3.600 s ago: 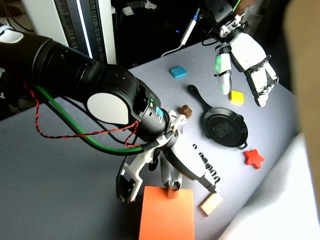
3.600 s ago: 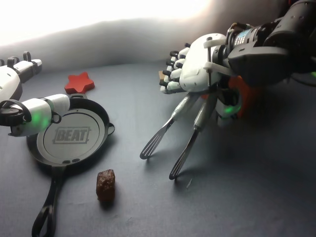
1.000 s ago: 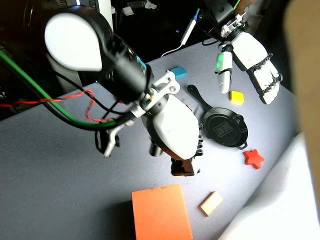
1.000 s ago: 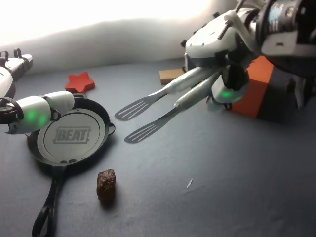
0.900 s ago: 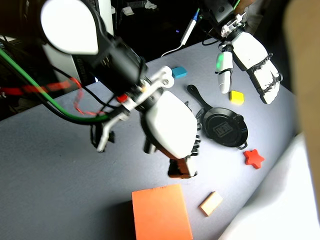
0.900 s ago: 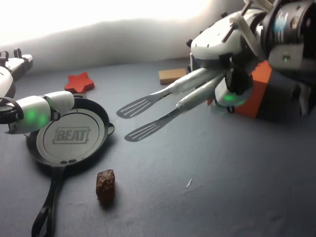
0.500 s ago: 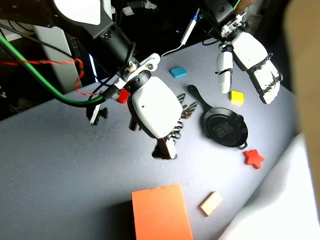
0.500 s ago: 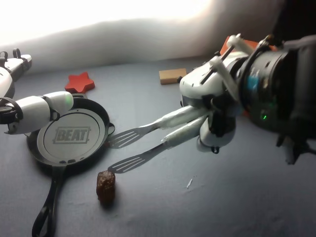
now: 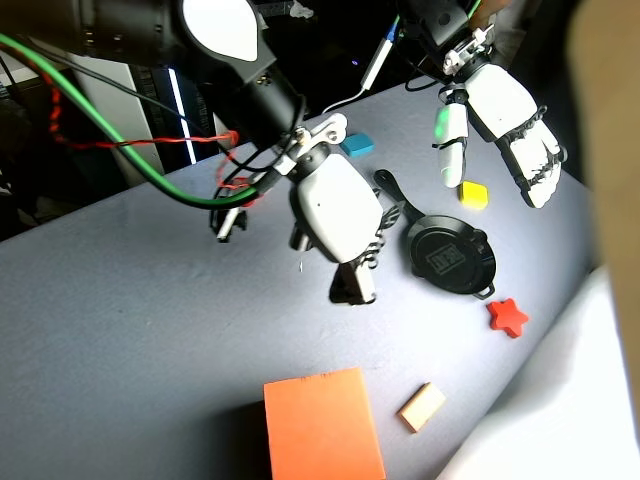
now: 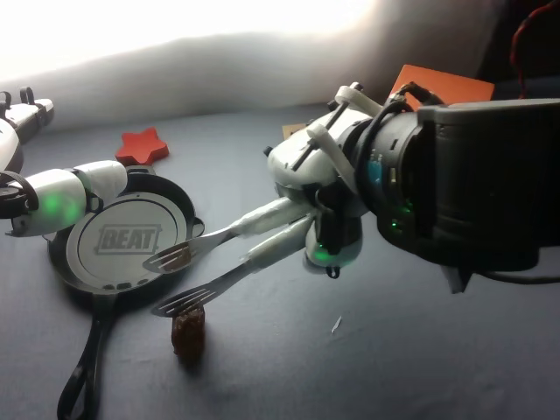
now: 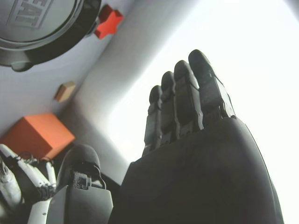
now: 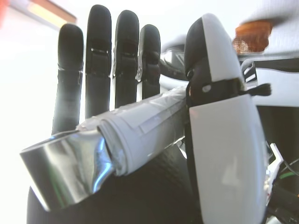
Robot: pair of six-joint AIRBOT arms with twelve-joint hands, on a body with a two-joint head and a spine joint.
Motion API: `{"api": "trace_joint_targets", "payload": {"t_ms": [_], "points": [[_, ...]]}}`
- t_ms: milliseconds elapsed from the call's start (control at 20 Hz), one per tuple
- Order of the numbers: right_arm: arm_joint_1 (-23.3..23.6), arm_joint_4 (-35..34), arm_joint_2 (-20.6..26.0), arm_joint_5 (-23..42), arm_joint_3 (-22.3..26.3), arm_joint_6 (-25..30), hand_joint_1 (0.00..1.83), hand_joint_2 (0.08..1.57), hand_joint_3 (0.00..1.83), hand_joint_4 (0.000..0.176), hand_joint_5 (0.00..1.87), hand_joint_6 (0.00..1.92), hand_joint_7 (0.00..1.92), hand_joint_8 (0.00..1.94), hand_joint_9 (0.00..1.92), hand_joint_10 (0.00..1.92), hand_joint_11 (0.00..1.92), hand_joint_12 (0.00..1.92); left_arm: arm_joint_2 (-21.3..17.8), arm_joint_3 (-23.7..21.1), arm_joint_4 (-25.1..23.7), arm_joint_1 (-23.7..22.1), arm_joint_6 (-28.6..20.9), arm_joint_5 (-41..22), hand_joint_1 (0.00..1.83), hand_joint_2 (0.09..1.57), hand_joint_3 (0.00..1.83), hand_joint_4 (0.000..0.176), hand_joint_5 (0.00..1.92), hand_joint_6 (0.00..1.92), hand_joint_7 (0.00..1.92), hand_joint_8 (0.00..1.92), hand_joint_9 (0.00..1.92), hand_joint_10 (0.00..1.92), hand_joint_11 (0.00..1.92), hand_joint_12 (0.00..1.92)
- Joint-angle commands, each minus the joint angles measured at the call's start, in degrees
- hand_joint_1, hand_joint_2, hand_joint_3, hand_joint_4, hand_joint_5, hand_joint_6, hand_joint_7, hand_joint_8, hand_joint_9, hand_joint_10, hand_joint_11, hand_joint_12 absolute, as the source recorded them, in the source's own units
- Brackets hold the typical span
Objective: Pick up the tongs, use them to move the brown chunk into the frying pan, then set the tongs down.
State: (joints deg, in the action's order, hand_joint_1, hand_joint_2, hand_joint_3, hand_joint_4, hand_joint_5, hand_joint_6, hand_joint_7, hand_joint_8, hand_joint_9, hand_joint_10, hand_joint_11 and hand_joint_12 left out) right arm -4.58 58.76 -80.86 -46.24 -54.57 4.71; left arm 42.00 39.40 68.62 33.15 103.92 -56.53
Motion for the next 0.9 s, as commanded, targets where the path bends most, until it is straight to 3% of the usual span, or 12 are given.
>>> {"api": "trace_joint_targets", "payload": {"t_ms": [0,850], "points": [[0.2,3.6,-0.2,1.7,0.0,0.3,1.08,1.20,0.00,0.000,0.88,0.03,0.96,0.00,0.90,0.08,0.41,1.35,-0.3,0.4,-3.4,-0.3,0.2,-5.1,0.00,1.15,0.00,0.000,0.16,0.00,0.22,0.01,0.19,0.01,0.00,0.54],[-3.9,3.5,-1.4,2.3,-2.5,2.4,1.03,1.22,0.00,0.000,0.86,0.01,0.93,0.01,0.88,0.06,0.37,1.38,-0.3,1.9,-3.1,-0.7,-0.1,-5.1,0.00,1.16,0.00,0.000,0.16,0.00,0.21,0.00,0.19,0.00,0.00,0.53]]}}
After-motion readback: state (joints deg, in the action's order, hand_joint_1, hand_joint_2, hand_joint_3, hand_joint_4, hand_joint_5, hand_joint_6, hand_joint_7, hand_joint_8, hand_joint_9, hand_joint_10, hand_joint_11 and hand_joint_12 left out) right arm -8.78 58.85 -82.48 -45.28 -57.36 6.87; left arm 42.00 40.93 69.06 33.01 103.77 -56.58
